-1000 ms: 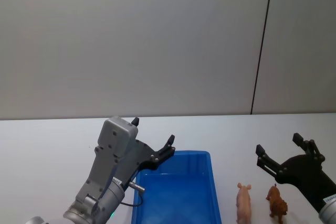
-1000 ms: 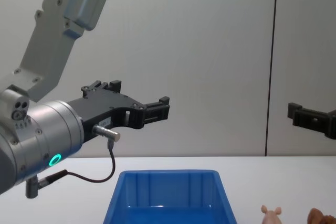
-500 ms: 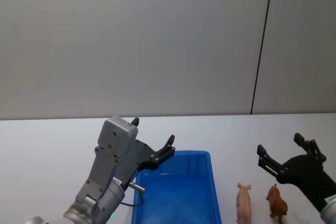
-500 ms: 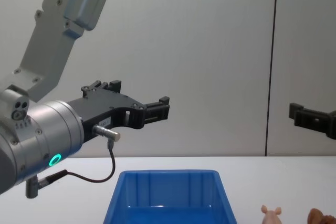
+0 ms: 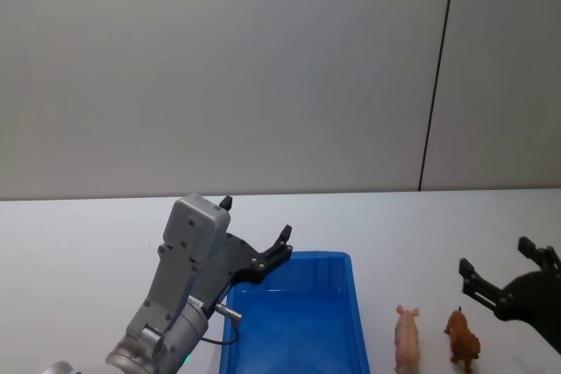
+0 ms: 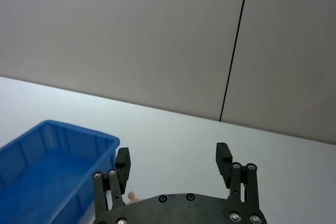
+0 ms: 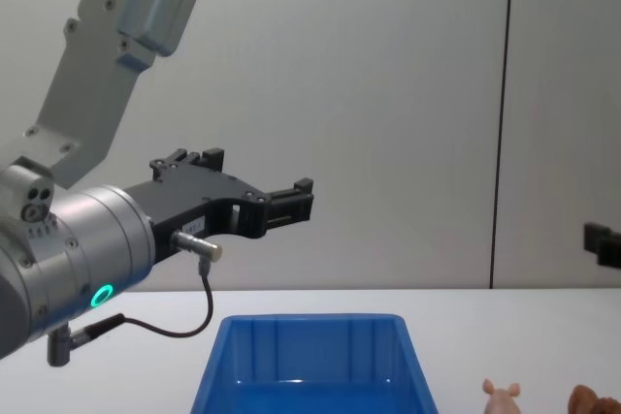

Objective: Pick up the two dolls from the table and place them into the box.

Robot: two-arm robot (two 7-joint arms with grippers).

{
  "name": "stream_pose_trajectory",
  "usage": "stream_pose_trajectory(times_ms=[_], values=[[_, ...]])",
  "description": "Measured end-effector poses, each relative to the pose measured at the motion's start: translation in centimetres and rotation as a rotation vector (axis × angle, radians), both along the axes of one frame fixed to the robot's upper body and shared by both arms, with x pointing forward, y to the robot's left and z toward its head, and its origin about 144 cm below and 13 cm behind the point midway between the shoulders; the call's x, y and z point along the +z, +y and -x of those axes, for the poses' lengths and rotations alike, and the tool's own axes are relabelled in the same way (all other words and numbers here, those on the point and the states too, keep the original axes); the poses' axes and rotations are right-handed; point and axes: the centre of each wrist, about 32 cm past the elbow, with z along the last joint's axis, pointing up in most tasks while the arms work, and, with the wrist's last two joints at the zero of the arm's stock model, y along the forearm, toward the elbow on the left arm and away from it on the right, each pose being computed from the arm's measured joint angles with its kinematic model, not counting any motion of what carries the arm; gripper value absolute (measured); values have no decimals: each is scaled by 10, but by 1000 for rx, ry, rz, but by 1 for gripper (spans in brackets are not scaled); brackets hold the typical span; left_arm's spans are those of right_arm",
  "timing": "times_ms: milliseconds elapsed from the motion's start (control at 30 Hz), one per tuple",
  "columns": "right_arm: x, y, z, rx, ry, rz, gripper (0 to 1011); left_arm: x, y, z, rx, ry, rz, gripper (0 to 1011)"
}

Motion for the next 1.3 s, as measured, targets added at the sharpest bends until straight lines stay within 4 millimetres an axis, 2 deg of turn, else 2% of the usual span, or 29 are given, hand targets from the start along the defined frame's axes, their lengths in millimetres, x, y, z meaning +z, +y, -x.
stream_pose_trajectory(times_ms=[300,533,1300], values=[[-6,-17,4,16,78,34,1001,0,0,0,0,0,0,1002],[-14,-23,4,33,144,51,1001,0,0,0,0,0,0,1001],[-45,-10,-6,63,284,66,1001,0,0,0,0,0,0,1001]])
